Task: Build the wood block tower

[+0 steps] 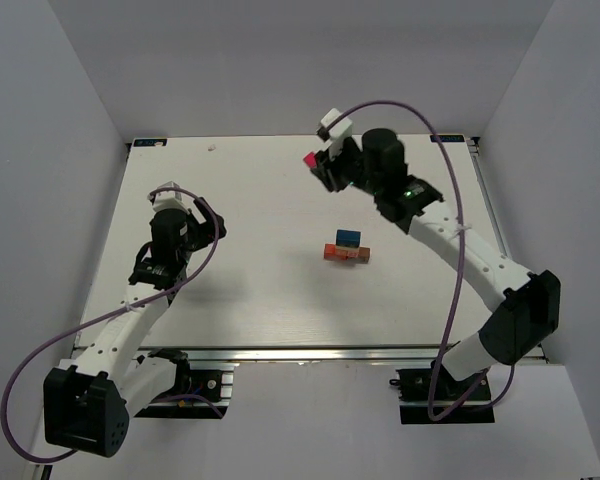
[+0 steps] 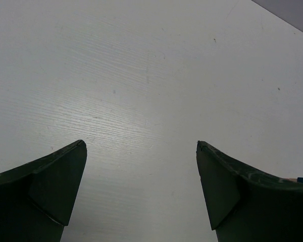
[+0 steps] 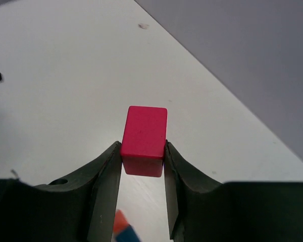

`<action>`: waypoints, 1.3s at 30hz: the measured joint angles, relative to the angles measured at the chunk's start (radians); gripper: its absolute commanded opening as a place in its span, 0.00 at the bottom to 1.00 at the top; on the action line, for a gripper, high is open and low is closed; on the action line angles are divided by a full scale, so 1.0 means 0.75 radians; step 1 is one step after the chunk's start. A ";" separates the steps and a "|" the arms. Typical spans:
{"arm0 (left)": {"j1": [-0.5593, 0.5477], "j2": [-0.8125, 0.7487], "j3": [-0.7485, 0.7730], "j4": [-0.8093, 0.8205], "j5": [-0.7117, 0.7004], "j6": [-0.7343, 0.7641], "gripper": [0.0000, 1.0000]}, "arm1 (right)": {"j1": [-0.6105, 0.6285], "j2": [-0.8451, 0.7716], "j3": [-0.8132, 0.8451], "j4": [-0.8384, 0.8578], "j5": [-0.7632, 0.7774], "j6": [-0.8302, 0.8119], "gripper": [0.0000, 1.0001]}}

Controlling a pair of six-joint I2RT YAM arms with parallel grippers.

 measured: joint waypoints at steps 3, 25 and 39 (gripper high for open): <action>0.000 0.000 0.010 0.013 -0.006 0.029 0.98 | -0.116 -0.008 0.123 -0.131 -0.084 -0.143 0.17; 0.003 0.314 0.039 0.212 0.031 0.158 0.98 | -0.260 0.171 0.145 -0.974 -0.448 -0.932 0.18; 0.005 0.276 0.040 0.220 0.026 0.176 0.98 | -0.264 0.263 0.138 -0.975 -0.466 -0.943 0.20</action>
